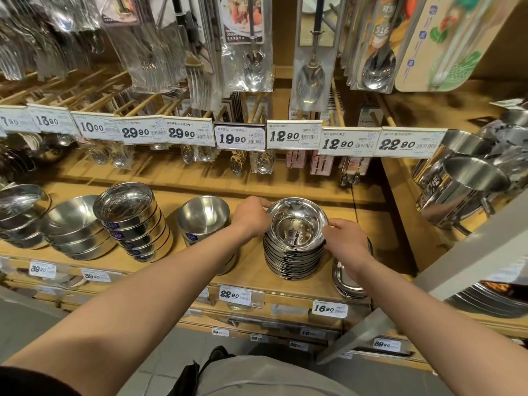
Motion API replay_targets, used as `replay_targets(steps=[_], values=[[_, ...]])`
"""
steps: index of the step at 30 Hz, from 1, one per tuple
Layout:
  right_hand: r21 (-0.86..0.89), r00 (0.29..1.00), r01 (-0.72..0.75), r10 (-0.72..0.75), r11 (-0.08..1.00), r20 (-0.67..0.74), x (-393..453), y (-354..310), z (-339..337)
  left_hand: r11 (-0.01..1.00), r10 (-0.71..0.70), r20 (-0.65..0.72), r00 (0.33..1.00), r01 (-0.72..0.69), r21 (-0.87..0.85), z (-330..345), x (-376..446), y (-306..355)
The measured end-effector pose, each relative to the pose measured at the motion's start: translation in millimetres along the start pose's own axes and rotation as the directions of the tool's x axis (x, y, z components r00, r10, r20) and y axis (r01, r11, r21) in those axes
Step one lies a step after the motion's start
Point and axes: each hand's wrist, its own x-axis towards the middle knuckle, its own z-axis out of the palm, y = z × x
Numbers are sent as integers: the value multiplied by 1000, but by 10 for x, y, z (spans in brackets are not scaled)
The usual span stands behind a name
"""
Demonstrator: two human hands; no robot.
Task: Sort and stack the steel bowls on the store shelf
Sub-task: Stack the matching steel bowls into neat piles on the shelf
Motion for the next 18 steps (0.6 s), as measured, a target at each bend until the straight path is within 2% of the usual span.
replay_targets(steps=[6,13,15,18], values=[[15,1000,-21,22,1000,-12,4,-49,-33,995,67,-22,998,-65,73,-81,90,108],[-80,999,-32,32,996,-1,-17,-73,-11,992,47,114,992,-60,108,-108,172,81],[-93,1000,-20,20,995,-2,-32,-62,-21,996,35,134,990,-45,76,-73,155,36],[-73,999,-32,32,997,3,-61,-55,-22,997,1,136,991,9,-71,-43,116,-28]])
